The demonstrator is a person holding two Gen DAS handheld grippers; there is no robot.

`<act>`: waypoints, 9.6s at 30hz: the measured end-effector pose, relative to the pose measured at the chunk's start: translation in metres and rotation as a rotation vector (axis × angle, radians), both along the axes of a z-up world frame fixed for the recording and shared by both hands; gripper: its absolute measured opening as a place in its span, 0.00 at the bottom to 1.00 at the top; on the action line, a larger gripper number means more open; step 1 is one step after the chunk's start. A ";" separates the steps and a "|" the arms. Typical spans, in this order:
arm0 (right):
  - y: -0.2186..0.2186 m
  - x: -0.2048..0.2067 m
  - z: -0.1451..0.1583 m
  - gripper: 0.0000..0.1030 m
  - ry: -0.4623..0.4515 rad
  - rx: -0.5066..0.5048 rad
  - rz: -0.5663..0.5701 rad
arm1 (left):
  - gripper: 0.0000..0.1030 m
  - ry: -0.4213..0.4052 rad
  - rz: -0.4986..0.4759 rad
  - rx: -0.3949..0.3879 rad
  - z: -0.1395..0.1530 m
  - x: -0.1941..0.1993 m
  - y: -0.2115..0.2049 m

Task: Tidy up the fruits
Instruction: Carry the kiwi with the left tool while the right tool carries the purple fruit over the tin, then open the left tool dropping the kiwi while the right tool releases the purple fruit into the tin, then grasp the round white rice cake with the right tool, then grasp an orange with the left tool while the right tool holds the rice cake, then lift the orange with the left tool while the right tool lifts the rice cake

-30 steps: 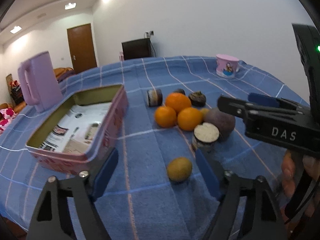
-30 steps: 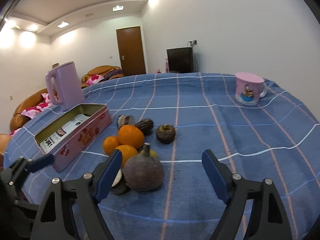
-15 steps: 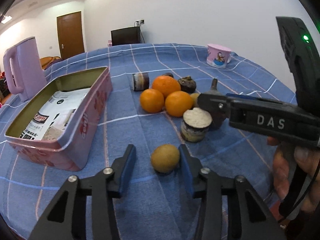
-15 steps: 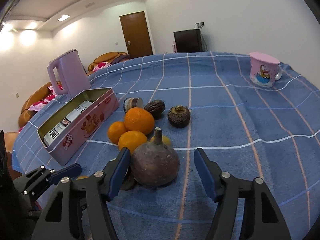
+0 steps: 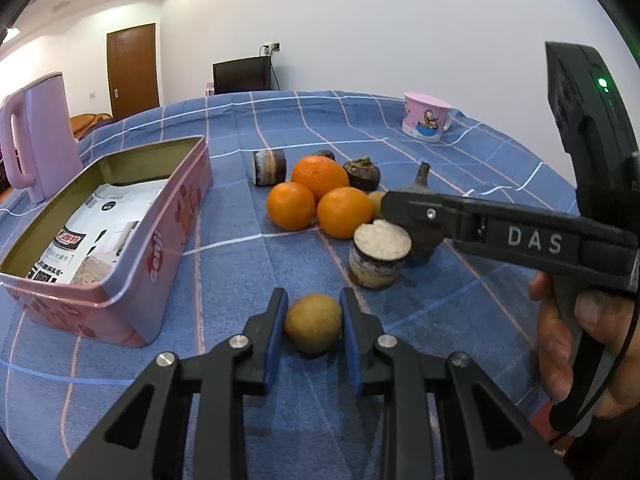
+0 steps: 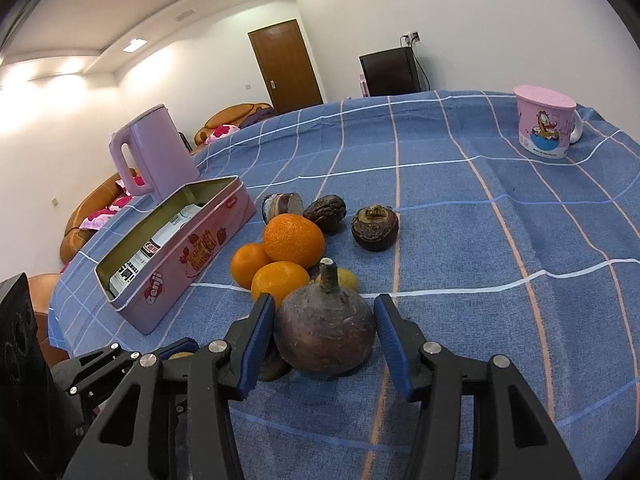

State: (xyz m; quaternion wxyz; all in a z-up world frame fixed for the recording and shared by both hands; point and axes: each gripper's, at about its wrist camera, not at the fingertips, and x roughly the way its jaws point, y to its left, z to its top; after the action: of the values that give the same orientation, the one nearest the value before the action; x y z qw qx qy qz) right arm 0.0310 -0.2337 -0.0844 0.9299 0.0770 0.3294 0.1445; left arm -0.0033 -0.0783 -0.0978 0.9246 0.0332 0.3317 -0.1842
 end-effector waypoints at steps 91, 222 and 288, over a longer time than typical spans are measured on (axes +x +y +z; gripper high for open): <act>0.101 0.014 0.062 0.51 -0.308 -0.082 0.209 | 0.27 -0.224 0.366 0.046 0.063 0.045 0.106; -0.039 0.000 0.013 0.34 -0.069 -0.158 -0.139 | 0.54 0.063 0.023 0.051 0.025 0.053 -0.042; -0.033 -0.025 0.021 0.34 -0.238 -0.139 -0.074 | 0.38 -0.135 0.065 0.011 0.040 0.033 -0.040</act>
State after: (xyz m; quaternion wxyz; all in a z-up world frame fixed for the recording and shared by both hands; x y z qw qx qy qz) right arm 0.0065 -0.2665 -0.0639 0.9701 0.0069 0.2232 0.0949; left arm 0.0299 -0.1184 -0.0577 0.9501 0.0397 0.2707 -0.1498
